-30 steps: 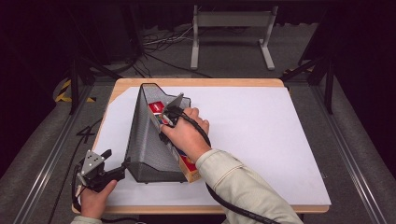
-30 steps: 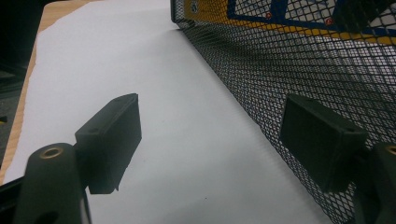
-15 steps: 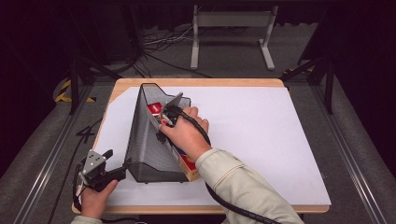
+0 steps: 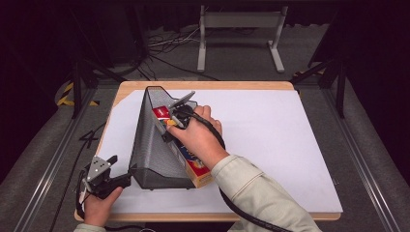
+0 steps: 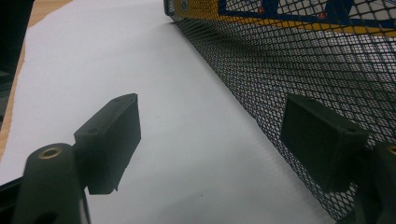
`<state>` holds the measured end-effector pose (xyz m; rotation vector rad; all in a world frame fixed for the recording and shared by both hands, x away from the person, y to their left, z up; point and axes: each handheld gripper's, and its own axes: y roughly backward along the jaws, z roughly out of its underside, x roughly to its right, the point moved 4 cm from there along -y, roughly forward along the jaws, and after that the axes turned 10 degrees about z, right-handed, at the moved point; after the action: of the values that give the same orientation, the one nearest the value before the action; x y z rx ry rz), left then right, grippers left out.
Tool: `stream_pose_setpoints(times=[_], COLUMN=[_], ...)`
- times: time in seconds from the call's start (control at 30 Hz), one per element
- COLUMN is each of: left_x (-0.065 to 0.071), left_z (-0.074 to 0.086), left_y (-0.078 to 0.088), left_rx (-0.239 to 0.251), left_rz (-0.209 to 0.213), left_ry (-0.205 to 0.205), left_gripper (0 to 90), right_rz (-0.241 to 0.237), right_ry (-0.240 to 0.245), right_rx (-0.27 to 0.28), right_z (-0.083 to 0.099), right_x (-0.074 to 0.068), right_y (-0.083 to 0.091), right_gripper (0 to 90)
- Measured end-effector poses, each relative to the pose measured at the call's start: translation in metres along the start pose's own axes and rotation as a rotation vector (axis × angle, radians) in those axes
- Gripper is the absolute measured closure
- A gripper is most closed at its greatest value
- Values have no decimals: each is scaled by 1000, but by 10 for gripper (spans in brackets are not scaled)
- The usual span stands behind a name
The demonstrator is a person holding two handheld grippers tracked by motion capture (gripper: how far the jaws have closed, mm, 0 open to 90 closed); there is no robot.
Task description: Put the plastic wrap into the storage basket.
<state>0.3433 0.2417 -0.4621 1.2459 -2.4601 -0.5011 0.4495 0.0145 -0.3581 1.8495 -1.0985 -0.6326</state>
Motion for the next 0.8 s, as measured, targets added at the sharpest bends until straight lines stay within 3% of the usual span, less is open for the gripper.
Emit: stream_pose_setpoints(times=[0.17,0.3,0.37,0.43,0.53,0.8], left_x=[-1,-1,-1,-1,-1,-1], left_z=[0,-1,-1,-1,-1,-1], left_y=[0,0,-1,-1,-1,-1], left_rx=[2,4,3,2,3,4], left_rz=[-4,-5,-4,-7,-8,-14], left_ry=[4,2,1,-3,0,-4], left_gripper=[212,213,212,212,213,213], right_rz=[-36,-53,-77,-92,-102,-133], right_ry=[14,20,62,85,85,146], right_rx=[141,192,275,316,385,491], right_z=[-5,-6,-2,1,5,16], right_x=[2,4,8,12,20,33], right_y=[19,26,37,43,52,71], right_gripper=[201,201,190,185,185,179])
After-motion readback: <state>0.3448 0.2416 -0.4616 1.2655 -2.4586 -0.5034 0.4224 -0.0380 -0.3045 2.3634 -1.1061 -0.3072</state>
